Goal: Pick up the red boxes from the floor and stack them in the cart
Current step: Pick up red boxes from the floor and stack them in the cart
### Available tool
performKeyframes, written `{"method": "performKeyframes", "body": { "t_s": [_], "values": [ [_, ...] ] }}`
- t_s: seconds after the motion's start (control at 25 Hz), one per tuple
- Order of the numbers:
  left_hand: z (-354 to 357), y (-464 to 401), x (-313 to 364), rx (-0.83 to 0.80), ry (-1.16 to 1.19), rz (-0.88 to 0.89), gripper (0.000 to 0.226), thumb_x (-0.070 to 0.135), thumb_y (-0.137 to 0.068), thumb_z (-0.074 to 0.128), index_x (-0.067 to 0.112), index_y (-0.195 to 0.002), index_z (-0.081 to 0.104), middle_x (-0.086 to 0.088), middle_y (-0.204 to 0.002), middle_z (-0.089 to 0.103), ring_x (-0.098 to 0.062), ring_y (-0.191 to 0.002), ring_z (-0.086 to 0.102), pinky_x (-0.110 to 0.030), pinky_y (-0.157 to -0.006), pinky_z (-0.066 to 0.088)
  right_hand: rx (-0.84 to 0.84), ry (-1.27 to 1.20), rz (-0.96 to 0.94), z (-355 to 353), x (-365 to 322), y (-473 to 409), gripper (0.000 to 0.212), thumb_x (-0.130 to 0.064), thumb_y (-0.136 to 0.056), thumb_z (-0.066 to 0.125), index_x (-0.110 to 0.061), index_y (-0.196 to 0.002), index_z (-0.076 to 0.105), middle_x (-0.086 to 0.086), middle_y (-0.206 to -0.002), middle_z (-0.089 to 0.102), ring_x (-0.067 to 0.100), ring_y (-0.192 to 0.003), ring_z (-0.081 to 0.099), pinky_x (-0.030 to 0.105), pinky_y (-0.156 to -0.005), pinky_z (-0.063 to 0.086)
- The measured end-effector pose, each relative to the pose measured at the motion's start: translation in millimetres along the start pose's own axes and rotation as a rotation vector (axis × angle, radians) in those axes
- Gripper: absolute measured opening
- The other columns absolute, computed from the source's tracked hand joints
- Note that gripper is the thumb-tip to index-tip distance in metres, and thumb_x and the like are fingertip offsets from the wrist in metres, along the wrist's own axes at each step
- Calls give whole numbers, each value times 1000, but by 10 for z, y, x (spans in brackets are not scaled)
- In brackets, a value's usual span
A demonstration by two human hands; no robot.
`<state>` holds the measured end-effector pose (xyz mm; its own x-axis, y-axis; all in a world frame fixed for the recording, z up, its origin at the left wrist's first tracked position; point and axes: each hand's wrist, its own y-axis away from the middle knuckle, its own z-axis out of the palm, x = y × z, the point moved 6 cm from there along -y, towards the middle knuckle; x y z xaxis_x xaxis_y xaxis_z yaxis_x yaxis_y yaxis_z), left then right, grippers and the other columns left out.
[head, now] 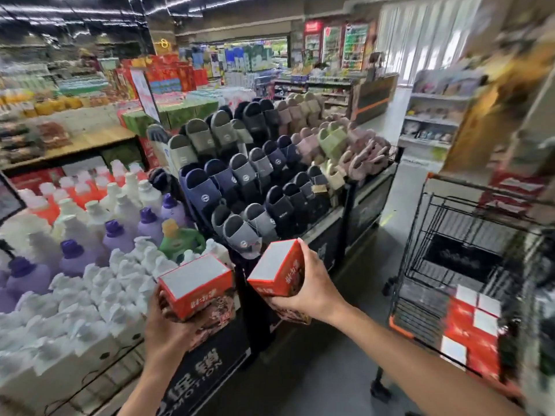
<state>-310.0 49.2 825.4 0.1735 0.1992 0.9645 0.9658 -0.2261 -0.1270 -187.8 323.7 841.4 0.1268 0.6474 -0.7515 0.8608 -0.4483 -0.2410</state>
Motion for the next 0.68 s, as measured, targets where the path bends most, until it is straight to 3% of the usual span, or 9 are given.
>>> {"method": "performKeyframes", "body": {
  "t_s": [0.04,0.12,0.24,0.28,0.32,0.56,0.68],
  "values": [
    [181,-44,31,-24,6,17,99,-6,-62,88,33,-138,39,-3,-125,56,-20,-109,57,2,-72,45,10,11,18,-105,130,-1,135,-61,-54,89,-27,-158,9,-4,-149,34,14,-137,34,38,-118,33],
    [576,-191,51,-74,36,61,99,-4,-55,92,40,-131,46,-4,-121,61,-24,-107,61,-8,-79,52,47,28,65,-356,407,-16,137,-65,-51,84,-25,-159,10,-2,-150,34,16,-138,34,36,-118,31],
    [1136,-404,65,-160,33,81,105,40,-39,101,38,-130,49,-2,-120,67,-24,-108,66,-42,-98,53,131,62,157,-657,803,-12,139,-67,-51,86,-24,-159,11,-3,-152,34,16,-139,35,33,-117,31],
    [1349,-477,66,-204,26,83,111,49,-36,98,33,-133,48,0,-121,67,-23,-110,66,-46,-99,51,158,78,191,-746,927,3,139,-68,-50,86,-25,-159,10,-3,-152,34,16,-138,35,36,-117,33],
    [1538,-538,65,-234,30,72,114,52,-35,98,31,-136,47,2,-122,66,-21,-111,65,-46,-100,50,174,92,220,-823,1036,20,139,-69,-50,85,-25,-159,10,-3,-151,35,16,-138,36,38,-116,35],
    [2895,-907,182,-490,80,123,108,23,-49,97,24,-142,42,5,-127,57,-16,-112,58,-34,-96,46,327,161,450,-1426,1656,141,142,-74,-49,83,-26,-159,7,-4,-155,33,14,-142,34,42,-117,36],
    [3459,-1040,295,-617,106,141,109,32,-50,95,28,-143,40,7,-126,55,-16,-116,56,-37,-98,46,397,206,548,-1747,1824,191,142,-68,-51,87,-26,-160,7,0,-155,33,17,-142,34,39,-118,32]
  ]
}}
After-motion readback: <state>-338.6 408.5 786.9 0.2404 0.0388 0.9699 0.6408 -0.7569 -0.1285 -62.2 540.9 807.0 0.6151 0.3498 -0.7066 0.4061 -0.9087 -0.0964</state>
